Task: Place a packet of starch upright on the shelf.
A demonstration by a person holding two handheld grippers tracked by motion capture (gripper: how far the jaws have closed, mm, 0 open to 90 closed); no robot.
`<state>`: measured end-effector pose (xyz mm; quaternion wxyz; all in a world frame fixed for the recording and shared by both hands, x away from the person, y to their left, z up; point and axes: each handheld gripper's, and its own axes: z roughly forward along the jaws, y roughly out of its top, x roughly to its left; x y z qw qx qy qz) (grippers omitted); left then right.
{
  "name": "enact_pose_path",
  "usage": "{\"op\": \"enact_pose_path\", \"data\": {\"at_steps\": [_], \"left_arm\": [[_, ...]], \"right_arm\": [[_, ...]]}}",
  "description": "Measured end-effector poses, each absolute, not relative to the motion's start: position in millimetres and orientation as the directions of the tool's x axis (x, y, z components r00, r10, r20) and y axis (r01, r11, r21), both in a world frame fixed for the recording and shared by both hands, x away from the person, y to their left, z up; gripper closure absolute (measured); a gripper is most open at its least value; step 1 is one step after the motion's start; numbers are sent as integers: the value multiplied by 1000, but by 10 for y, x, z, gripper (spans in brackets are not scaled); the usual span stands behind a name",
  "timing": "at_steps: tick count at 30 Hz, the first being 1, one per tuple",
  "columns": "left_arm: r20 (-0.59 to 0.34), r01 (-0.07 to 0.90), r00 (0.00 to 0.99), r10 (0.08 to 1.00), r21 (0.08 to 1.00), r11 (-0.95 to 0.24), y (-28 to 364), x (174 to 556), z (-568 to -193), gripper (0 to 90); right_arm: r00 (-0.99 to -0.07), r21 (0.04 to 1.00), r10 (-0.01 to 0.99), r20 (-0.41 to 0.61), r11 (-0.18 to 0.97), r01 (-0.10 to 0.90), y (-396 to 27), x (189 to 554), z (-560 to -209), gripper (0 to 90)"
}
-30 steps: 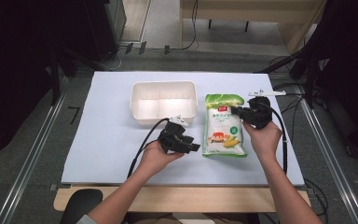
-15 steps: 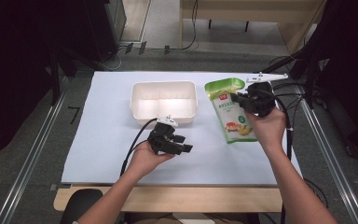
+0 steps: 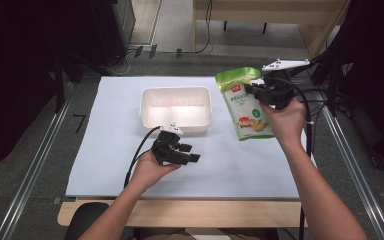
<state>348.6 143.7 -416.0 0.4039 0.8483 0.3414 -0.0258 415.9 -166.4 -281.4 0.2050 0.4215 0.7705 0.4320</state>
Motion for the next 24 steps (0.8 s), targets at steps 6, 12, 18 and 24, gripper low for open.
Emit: {"op": "enact_pose_path", "data": {"at_steps": [6,12,18,24], "left_arm": [[-331,609,760,560,663,-435,1496,3489,-4165,448],[-331,613,753,568,667,-424,1549,3489,-4169,446],[-333,616,752,569,663,-426,1586,3497,-4198,441],[-323,613,751,576,667,-425,1651,3489,-4195,435]], "right_arm": [[-575,844,813,91,243,478,-1600,4264,-2726,890],[-582,839,806,108,241,488,-1528,4351,-2679,890],[-594,844,799,94,252,473,-1424,4416,-2574,890],[-602,844,793,93,258,470,-1350,4480,-2522,890]]}}
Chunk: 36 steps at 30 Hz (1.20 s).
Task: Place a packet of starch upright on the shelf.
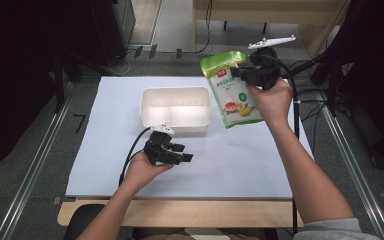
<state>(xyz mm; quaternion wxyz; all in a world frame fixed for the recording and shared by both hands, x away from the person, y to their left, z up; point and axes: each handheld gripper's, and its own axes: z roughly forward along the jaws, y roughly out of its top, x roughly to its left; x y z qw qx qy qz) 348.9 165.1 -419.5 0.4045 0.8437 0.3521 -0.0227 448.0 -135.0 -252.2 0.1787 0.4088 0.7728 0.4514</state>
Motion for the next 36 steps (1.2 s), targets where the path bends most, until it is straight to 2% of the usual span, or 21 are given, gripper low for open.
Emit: {"op": "enact_pose_path", "data": {"at_steps": [8,20,36], "left_arm": [[-306,602,760,573,664,-443,1734,3487,-4179,432],[-333,616,750,572,665,-422,1838,3505,-4165,434],[-359,609,766,534,670,-423,1806,3488,-4172,445]], "right_arm": [[-610,847,786,102,253,468,-1288,4554,-2459,890],[-616,846,784,78,275,457,-1070,4728,-2315,890],[-661,841,744,97,294,454,-489,4988,-2393,889]]}}
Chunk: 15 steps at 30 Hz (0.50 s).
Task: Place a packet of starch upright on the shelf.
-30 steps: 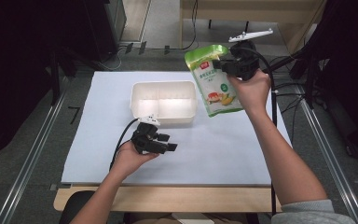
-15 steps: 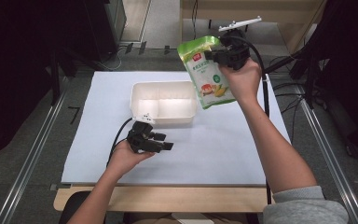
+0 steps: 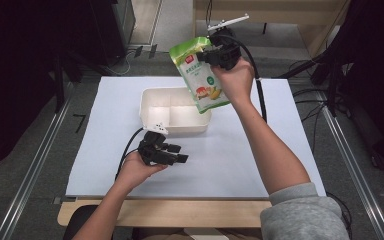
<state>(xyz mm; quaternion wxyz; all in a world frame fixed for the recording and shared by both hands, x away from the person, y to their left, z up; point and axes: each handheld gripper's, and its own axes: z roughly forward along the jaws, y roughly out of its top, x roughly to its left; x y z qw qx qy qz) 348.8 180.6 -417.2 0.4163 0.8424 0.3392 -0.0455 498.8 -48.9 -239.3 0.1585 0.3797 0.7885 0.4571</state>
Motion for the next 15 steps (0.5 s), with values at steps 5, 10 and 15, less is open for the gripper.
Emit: {"op": "enact_pose_path", "data": {"at_steps": [5,10,15], "left_arm": [[-361,612,761,539,675,-412,1834,3489,-4165,446],[-366,614,760,537,675,-409,1850,3483,-4161,449],[-366,613,761,536,677,-408,1858,3477,-4161,451]], "right_arm": [[-668,832,736,112,298,468,-302,5071,-2491,889],[-676,840,730,105,299,453,-150,5123,-2582,890],[-680,831,724,113,306,464,20,5198,-2695,890]]}}
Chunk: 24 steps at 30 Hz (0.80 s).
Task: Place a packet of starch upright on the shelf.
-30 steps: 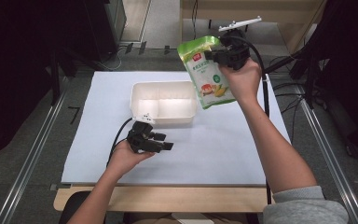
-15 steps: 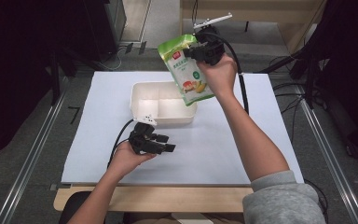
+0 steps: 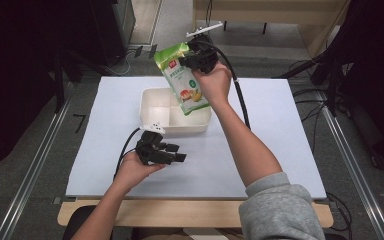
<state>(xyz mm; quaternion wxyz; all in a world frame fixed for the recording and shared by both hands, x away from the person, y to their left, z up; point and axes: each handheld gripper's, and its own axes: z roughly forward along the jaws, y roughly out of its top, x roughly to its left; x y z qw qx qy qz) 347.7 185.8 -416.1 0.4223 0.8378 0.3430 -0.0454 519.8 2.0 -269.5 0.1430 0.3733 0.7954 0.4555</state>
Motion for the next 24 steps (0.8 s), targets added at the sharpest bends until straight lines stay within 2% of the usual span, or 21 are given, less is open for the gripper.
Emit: {"op": "enact_pose_path", "data": {"at_steps": [11,15,19,24], "left_arm": [[-359,608,765,535,676,-417,1872,3469,-4162,456],[-362,609,766,531,674,-419,1860,3465,-4167,457],[-358,605,770,529,674,-424,1850,3466,-4166,458],[-357,606,769,530,670,-429,1832,3465,-4170,459]], "right_arm": [[-703,801,701,118,352,485,168,5325,-3121,889],[-689,815,704,174,290,502,12,5366,-3251,889],[-696,820,704,140,311,480,-86,5356,-3276,888],[-694,820,703,153,301,486,-194,5339,-3357,888]]}}
